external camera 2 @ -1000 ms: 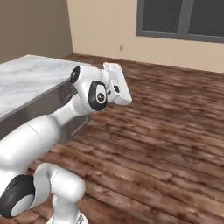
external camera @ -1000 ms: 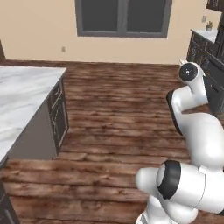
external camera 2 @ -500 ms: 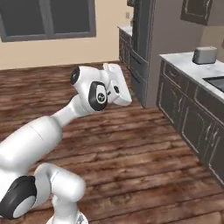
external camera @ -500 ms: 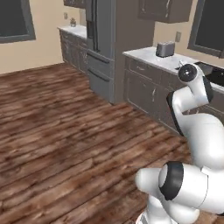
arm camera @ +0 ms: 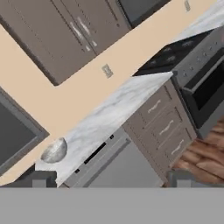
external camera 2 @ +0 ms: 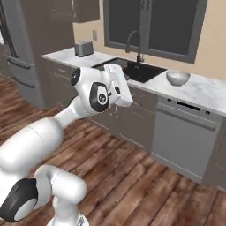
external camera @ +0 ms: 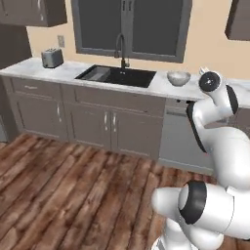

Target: Clear the mugs and bowl far away from the sink.

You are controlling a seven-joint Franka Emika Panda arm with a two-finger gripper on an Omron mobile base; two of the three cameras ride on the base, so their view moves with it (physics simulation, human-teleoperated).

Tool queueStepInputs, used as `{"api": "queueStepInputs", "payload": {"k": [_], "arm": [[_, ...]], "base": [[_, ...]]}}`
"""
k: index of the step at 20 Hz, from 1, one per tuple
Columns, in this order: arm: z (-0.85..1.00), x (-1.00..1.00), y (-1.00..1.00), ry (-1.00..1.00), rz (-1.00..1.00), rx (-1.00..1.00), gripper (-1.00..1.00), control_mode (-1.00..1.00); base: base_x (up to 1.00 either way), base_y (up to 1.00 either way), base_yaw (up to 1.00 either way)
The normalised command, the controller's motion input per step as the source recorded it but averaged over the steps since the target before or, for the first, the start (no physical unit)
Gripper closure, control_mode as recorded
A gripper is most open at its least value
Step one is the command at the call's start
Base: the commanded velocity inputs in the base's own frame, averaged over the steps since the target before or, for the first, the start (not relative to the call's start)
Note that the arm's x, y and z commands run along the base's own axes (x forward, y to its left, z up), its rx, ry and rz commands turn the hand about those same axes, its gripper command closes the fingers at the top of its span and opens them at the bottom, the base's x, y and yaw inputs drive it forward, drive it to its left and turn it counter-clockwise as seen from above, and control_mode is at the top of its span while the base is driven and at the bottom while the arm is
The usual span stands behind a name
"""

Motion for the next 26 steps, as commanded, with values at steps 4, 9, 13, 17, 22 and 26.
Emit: {"api": "queueStepInputs", "payload": {"k": [4,9,13,17,22,26], "arm": [[0.0,0.0,0.0,0.0,0.0,0.0,-1.0,1.0],[0.0,0.0,0.0,0.0,0.0,0.0,-1.0,1.0],[0.0,0.0,0.0,0.0,0.0,0.0,-1.0,1.0],[0.0,0.0,0.0,0.0,0.0,0.0,-1.0,1.0],[0.0,0.0,0.0,0.0,0.0,0.0,-1.0,1.0],[0.0,0.0,0.0,0.0,0.0,0.0,-1.0,1.0]], "base": [[0.27,0.06,-0.93],[0.82,0.83,-0.41],[1.0,1.0,-0.25],[0.96,1.0,-0.24],[0.9,0.77,-0.17],[0.88,0.08,-0.01]]}}
